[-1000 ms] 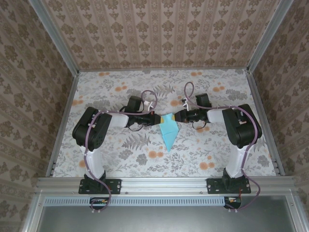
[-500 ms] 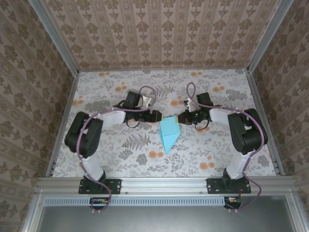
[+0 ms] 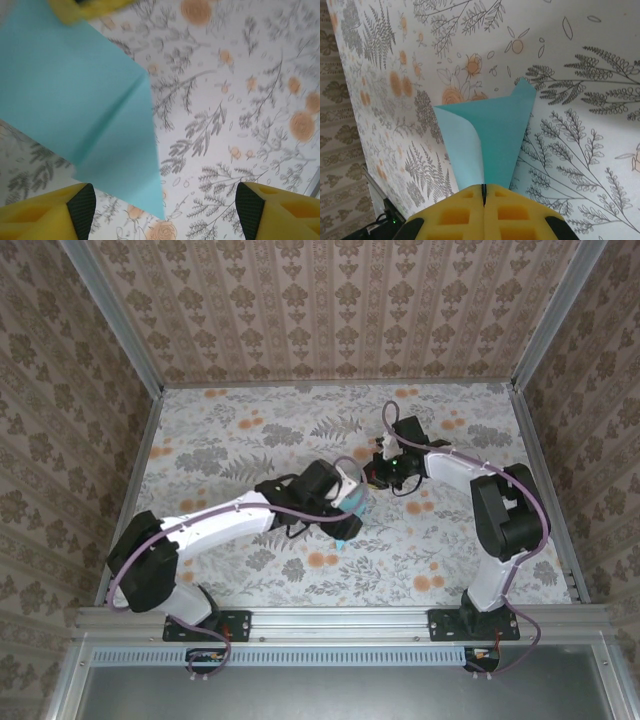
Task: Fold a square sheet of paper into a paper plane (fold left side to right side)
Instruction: Fold the wing for the fifth time at the center of the table.
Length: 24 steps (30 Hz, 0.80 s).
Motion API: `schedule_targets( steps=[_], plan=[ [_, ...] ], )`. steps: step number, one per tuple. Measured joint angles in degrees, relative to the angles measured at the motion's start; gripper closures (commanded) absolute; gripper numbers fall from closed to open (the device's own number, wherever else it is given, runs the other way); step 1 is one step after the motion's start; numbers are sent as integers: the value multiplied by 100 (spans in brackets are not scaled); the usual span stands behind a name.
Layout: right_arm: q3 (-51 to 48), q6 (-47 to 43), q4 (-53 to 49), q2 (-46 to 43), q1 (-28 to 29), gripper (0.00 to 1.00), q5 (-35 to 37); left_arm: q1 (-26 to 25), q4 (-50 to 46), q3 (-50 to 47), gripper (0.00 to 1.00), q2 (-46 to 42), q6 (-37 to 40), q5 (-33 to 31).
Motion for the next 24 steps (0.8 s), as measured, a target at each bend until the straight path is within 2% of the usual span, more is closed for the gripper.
schedule_targets(
  steps=[4, 14, 19, 24],
  plan=[
    [168, 197, -70, 192, 63, 100, 116, -321, -210, 205, 21, 494, -188, -417],
    [219, 415, -160, 334, 118, 100, 243, -573, -708, 778, 22, 1314, -564, -1419],
    [219, 431, -162, 363, 133, 100, 275, -717, -988, 1152, 26, 1731, -627, -1873],
    [219, 431, -162, 402, 133, 100, 278, -756, -1209, 1292, 35, 1950, -675, -2170]
  ],
)
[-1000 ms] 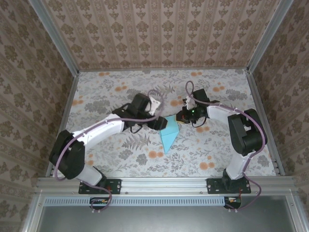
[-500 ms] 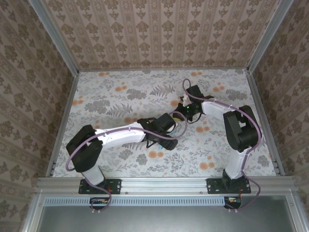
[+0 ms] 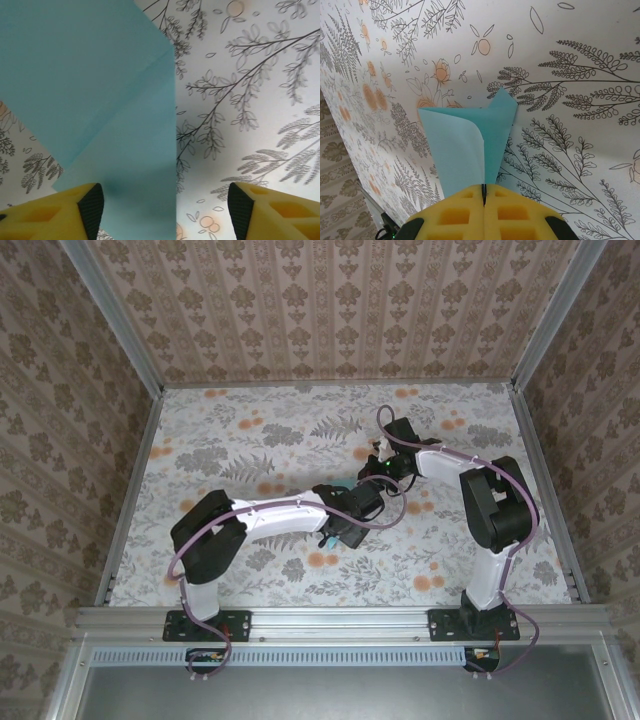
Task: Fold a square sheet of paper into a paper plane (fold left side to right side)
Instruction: Fold the wing for the fifth time at the center of the table.
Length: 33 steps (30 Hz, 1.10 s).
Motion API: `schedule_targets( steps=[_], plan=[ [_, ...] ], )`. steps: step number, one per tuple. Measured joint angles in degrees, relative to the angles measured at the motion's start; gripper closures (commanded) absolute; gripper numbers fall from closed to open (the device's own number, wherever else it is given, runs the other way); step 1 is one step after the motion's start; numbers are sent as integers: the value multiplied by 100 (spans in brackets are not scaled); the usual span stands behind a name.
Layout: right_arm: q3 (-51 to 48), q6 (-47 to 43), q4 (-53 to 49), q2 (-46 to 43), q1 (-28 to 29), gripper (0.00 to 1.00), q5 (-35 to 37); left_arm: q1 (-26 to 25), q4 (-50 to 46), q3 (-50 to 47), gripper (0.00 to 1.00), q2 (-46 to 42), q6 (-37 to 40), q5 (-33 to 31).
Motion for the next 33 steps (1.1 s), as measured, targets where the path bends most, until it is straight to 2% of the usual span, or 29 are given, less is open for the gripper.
schedule_targets(
  steps=[8, 19, 22, 28, 33],
  plan=[
    [31, 0, -17, 7, 4, 100, 0, 0, -181, 81, 64, 74, -81, -186],
    [107, -7, -44, 20, 26, 100, 31, 0, -199, 85, 84, 140, -92, -184],
    [111, -26, -44, 20, 26, 100, 42, 7, -195, 85, 87, 149, -92, -160],
    [103, -144, -37, -35, -7, 73, 232, 142, -4, 35, 92, 149, -92, 59],
    [-267, -317, 37, -734, -258, 49, 649, 431, 302, -170, 92, 103, -90, 492]
  ],
)
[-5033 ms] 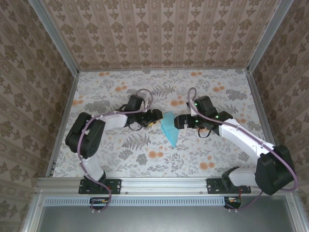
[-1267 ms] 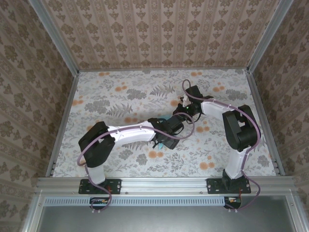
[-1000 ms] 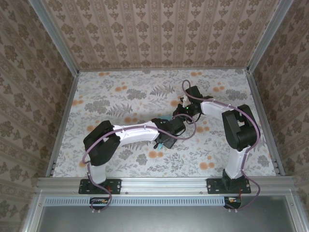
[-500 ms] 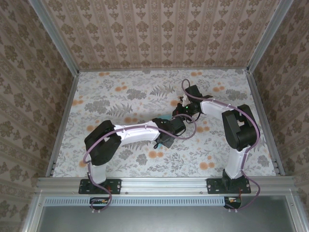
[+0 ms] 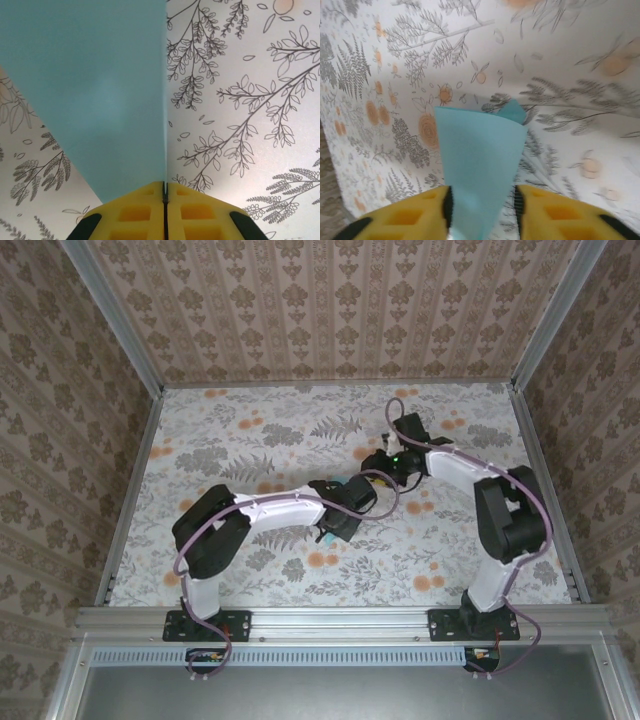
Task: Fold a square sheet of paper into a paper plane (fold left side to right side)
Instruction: Fold the wing for the fifth time at the center of the table.
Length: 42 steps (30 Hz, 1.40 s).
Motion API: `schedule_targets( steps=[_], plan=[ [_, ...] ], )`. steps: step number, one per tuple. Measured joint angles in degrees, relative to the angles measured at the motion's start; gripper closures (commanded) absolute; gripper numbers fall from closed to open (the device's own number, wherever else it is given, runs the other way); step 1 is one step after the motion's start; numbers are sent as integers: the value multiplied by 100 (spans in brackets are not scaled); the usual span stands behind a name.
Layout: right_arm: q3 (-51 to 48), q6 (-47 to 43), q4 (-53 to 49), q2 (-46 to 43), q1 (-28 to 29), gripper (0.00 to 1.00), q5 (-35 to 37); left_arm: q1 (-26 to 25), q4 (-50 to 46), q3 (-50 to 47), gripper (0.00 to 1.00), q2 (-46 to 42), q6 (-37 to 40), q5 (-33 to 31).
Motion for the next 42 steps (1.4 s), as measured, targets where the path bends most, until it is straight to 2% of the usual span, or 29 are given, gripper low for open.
schedule_targets(
  steps=[2, 6, 17, 23, 31, 42],
  plan=[
    [-282, -46, 90, -452, -160, 42, 192, 164, 151, -116, 94, -83, 0, 247],
    [-826, -138, 350, -1156, -374, 36, 514, 466, 450, -262, 95, -260, -13, 782],
    [-1915, -208, 1300, -1447, -238, 37, 442, 1272, 1718, -750, 99, -341, -647, 2649],
    [-2253, -199, 2072, -1357, 96, 39, 308, 1447, 2507, -1010, 100, -341, -1167, 3322],
    [-2494, -46, 2997, -970, 258, 40, 155, 1558, 3456, -1381, 100, -295, -1838, 3873],
    [-2527, 256, 3598, -492, 295, 43, 11, 1606, 4297, -1703, 100, -44, -2459, 4131]
  ],
)
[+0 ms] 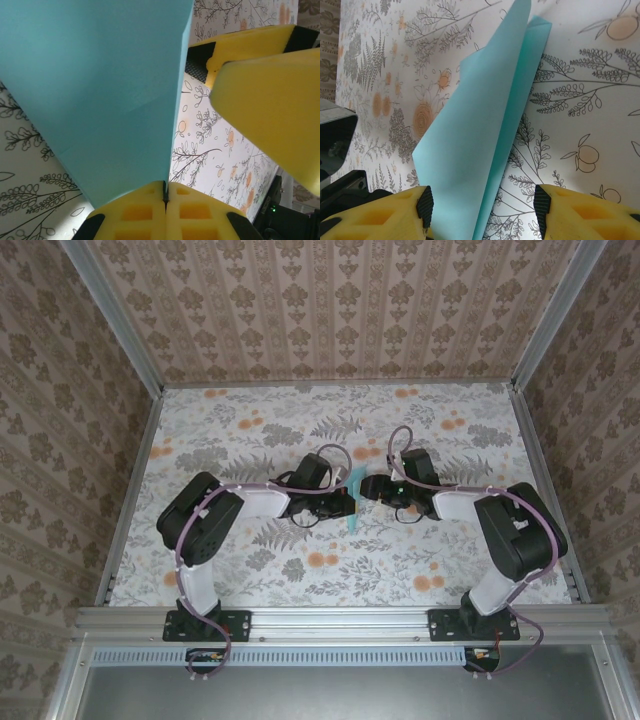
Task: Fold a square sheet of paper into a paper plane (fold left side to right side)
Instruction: Fold the wing for the fifth time at the center of the table.
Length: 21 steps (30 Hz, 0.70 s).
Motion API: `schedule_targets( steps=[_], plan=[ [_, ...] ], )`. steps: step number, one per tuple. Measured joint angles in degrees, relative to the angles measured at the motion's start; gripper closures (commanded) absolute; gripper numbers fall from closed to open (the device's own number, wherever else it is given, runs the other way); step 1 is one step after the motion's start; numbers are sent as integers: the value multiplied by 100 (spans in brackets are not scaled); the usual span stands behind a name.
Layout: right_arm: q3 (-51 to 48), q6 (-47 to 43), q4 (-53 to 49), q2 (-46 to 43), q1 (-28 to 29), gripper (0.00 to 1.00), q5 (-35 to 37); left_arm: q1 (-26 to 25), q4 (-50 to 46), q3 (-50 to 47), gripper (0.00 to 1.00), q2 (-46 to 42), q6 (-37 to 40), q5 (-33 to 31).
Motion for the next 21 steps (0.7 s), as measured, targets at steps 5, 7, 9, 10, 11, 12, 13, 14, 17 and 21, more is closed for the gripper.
schedule_targets(
  steps=[5, 7, 9, 10, 11, 12, 13, 14, 17, 21],
  plan=[
    [17, 107, 90, 192, 37, 46, -37, 7, 195, -87, 100, 2, -146, 20],
    [63, 164, 96, 284, 66, 48, -46, 9, 258, -87, 100, 9, -186, 26],
    [122, 199, 107, 367, 90, 49, -48, 20, 306, -90, 100, 15, -227, 44],
    [160, 216, 107, 398, 98, 50, -48, 28, 334, -96, 100, 20, -247, 46],
    [192, 238, 114, 428, 109, 51, -48, 31, 365, -105, 100, 24, -269, 50],
    [221, 260, 116, 457, 125, 51, -48, 33, 378, -109, 100, 28, -280, 50],
    [254, 291, 120, 492, 142, 52, -46, 33, 398, -116, 100, 37, -293, 50],
    [282, 317, 122, 529, 157, 53, -46, 33, 413, -118, 100, 50, -310, 50],
    [387, 354, 122, 629, 188, 56, -46, 33, 487, -129, 100, 79, -358, 55],
    [463, 367, 105, 713, 203, 60, -44, 33, 525, -157, 97, 101, -402, 59]
  ],
)
